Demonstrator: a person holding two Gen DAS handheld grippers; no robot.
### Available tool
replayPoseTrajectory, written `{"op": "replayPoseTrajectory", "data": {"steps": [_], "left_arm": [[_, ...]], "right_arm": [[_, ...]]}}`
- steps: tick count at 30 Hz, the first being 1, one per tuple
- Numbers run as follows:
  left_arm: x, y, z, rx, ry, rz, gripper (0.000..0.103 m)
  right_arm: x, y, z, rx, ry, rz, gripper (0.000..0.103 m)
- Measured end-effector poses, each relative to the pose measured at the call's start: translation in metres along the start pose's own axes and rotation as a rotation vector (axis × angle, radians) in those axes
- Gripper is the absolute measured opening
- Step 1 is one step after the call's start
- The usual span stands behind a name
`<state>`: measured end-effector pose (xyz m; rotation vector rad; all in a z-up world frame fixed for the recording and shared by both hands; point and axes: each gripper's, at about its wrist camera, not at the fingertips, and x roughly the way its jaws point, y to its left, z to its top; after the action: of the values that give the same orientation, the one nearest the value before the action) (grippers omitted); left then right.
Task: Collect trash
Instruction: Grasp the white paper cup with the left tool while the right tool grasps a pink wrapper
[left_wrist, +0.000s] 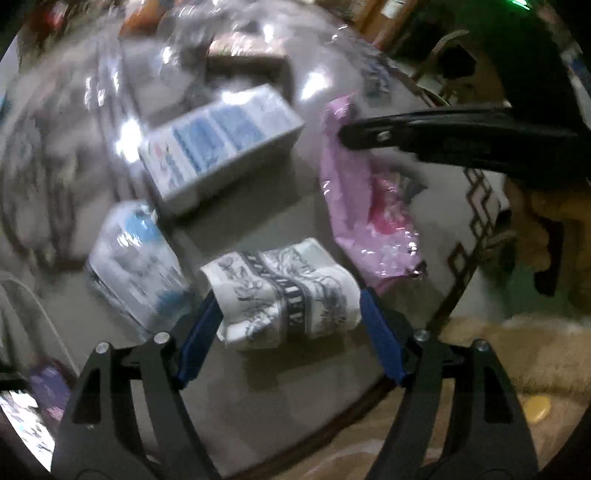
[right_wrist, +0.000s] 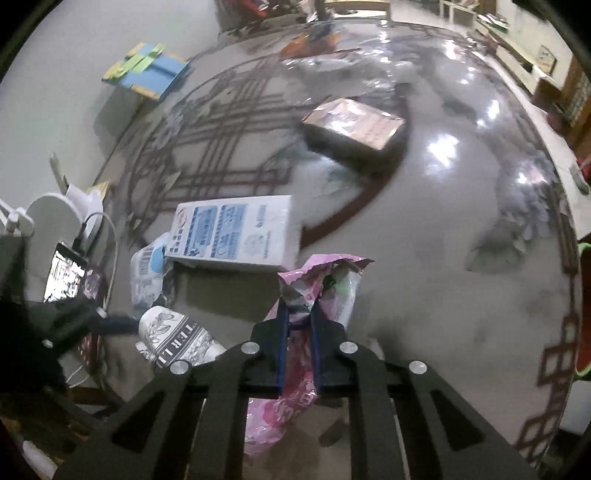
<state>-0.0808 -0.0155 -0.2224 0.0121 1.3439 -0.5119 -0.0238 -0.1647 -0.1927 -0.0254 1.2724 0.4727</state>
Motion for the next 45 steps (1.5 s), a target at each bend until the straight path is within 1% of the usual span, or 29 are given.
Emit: {"op": "replayPoseTrajectory", "data": {"steps": [1,3,4,5,7,10,13,16,17,18,19,20,21,22,23,25,26,27,28,29,31,32,33,35,36,38,41,45], "left_arm": [[0.004,0.004,-0.001,-0.028,0.01,-0.01,0.073],[0.007,0.012,0.0,-0.07,0.002,-0.023,0.076],[0.007,0.017,0.003,-0.095,-0.013,-0.025,0.076],[0.008,0.02,0.005,-0.107,-0.023,-0.026,0.076],[0.009,0.022,0.01,-0.122,-0.044,-0.02,0.077],[0.011,0.021,0.02,-0.122,-0.059,-0.019,0.077],[0.011,0.023,0.029,-0.127,-0.072,-0.024,0.075],[0.006,0.026,0.032,-0.144,-0.091,-0.043,0.066],[0.004,0.027,0.033,-0.155,-0.1,-0.049,0.061],[0.001,0.029,0.033,-0.163,-0.109,-0.051,0.054],[-0.004,0.032,0.033,-0.179,-0.134,-0.051,0.048],[-0.008,0.034,0.034,-0.187,-0.149,-0.041,0.024],[-0.011,0.036,0.037,-0.189,-0.152,-0.031,0.021],[-0.013,0.039,0.039,-0.2,-0.158,-0.028,0.02],[-0.015,0.041,0.041,-0.215,-0.162,-0.036,0.019],[-0.016,0.043,0.043,-0.227,-0.16,-0.042,0.017],[-0.018,0.043,0.043,-0.226,-0.162,-0.04,0.017],[-0.02,0.043,0.043,-0.224,-0.164,-0.037,0.017],[-0.022,0.043,0.044,-0.224,-0.163,-0.038,0.017],[-0.023,0.044,0.043,-0.224,-0.16,-0.039,0.018],[-0.025,0.042,0.041,-0.227,-0.155,-0.029,0.036],[-0.027,0.041,0.039,-0.234,-0.158,-0.032,0.055],[-0.027,0.037,0.038,-0.24,-0.161,-0.033,0.066],[-0.036,0.038,0.031,-0.253,-0.159,-0.032,0.07],[-0.037,0.039,0.028,-0.256,-0.152,-0.025,0.074],[-0.033,0.04,0.021,-0.272,-0.116,-0.014,0.076],[-0.017,0.04,0.015,-0.291,-0.052,-0.04,0.076],[-0.007,0.03,0.018,-0.281,-0.035,-0.104,0.076]], "right_arm": [[0.0,-0.002,-0.001,0.006,-0.001,0.0,0.02],[-0.002,-0.005,-0.003,0.023,-0.016,-0.022,0.036],[-0.003,-0.006,-0.004,0.032,-0.023,-0.037,0.047],[-0.005,-0.009,-0.005,0.046,-0.029,-0.05,0.049],[-0.007,-0.012,-0.005,0.068,-0.031,-0.054,0.049],[-0.009,-0.018,-0.006,0.097,-0.031,-0.073,0.053],[-0.005,-0.023,-0.006,0.129,-0.015,-0.064,0.056],[0.003,-0.024,-0.004,0.153,-0.004,-0.045,0.057],[0.006,-0.024,-0.003,0.16,0.0,-0.041,0.057],[0.009,-0.023,-0.003,0.162,0.003,-0.045,0.057],[0.011,-0.023,-0.003,0.159,0.004,-0.051,0.057],[0.013,-0.022,-0.003,0.149,0.006,-0.064,0.057],[0.014,-0.022,-0.003,0.142,0.008,-0.07,0.057],[0.016,-0.022,-0.004,0.134,0.009,-0.072,0.055],[0.017,-0.021,-0.004,0.126,0.014,-0.07,0.044],[0.017,-0.021,-0.005,0.118,0.011,-0.068,0.029],[0.016,-0.021,-0.004,0.114,0.005,-0.071,0.015],[0.014,-0.022,-0.003,0.106,-0.005,-0.076,0.006],[0.012,-0.022,-0.003,0.106,-0.017,-0.082,0.006],[0.008,-0.024,-0.002,0.106,-0.039,-0.089,0.006],[0.003,-0.026,0.0,0.106,-0.061,-0.1,0.006],[0.001,-0.028,0.0,0.107,-0.067,-0.102,0.005],[-0.002,-0.029,0.001,0.108,-0.076,-0.104,0.005],[-0.005,-0.031,0.001,0.116,-0.086,-0.1,0.006],[-0.006,-0.032,0.001,0.121,-0.088,-0.098,0.006],[-0.006,-0.035,0.001,0.133,-0.093,-0.094,0.006],[-0.007,-0.036,0.002,0.136,-0.098,-0.095,0.006],[-0.008,-0.037,0.002,0.137,-0.096,-0.094,0.006]]}}
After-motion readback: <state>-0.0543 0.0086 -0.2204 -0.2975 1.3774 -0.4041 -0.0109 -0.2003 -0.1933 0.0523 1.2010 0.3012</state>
